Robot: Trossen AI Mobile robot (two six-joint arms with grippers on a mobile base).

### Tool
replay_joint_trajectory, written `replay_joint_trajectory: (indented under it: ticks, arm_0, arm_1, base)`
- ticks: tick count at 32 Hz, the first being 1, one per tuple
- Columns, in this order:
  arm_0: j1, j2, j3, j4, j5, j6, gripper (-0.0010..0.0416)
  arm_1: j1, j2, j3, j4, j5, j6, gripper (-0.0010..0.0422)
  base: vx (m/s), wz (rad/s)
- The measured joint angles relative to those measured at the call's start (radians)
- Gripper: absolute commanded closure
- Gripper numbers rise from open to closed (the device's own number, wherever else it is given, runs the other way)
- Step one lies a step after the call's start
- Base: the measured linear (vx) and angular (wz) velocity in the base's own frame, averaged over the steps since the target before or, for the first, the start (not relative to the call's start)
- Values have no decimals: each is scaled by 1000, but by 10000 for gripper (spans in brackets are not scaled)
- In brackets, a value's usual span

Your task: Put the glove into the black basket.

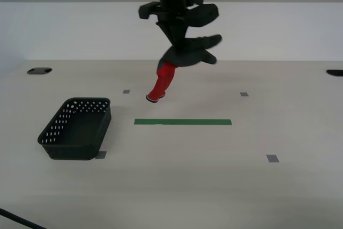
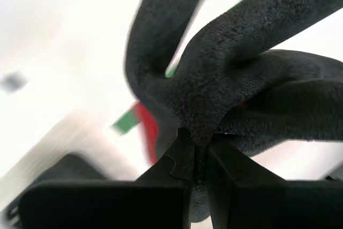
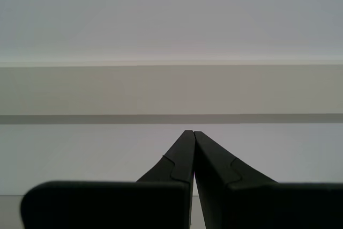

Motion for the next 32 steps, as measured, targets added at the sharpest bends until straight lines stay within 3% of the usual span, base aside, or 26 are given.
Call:
replay_joint_trajectory:
  ticks: [5, 8, 10, 11, 13, 15, 19, 23, 32]
  arm_0:
    - [1, 0, 0, -11, 0, 0, 405]
    - [1, 0, 0, -13, 0, 0, 405]
    - [0, 0, 0, -16, 0, 0, 405]
    - [1, 0, 0, -16, -1, 0, 405]
    - [0, 0, 0, -19, 1, 0, 405]
    - [2, 0, 0, -20, -3, 0, 405]
    - [2, 0, 0, -18, 0, 0, 405]
    - [1, 0, 0, -35, 0, 0, 405]
    - [1, 0, 0, -37, 0, 0, 405]
  arm_1:
    - [159, -154, -181, 43, -45, 6, 413]
    - [216, -259, -342, 116, -29, 7, 413]
    - [307, -383, -538, 207, -43, 8, 413]
    - [318, -414, -597, 219, -26, 7, 413]
    - [386, -508, -746, 251, -45, 7, 413]
    - [417, -573, -892, 303, -32, 8, 413]
    - [455, -594, -1020, 372, -35, 8, 413]
    - [484, -595, -1168, 558, -35, 4, 413]
    - [503, -422, -1173, 665, -34, -36, 413]
  base:
    - [0, 0]
    - [0, 0]
    - [0, 0]
    - [0, 0]
    - [-2, 21]
    - [0, 0]
    - [0, 0]
    - [0, 0]
    - [0, 0]
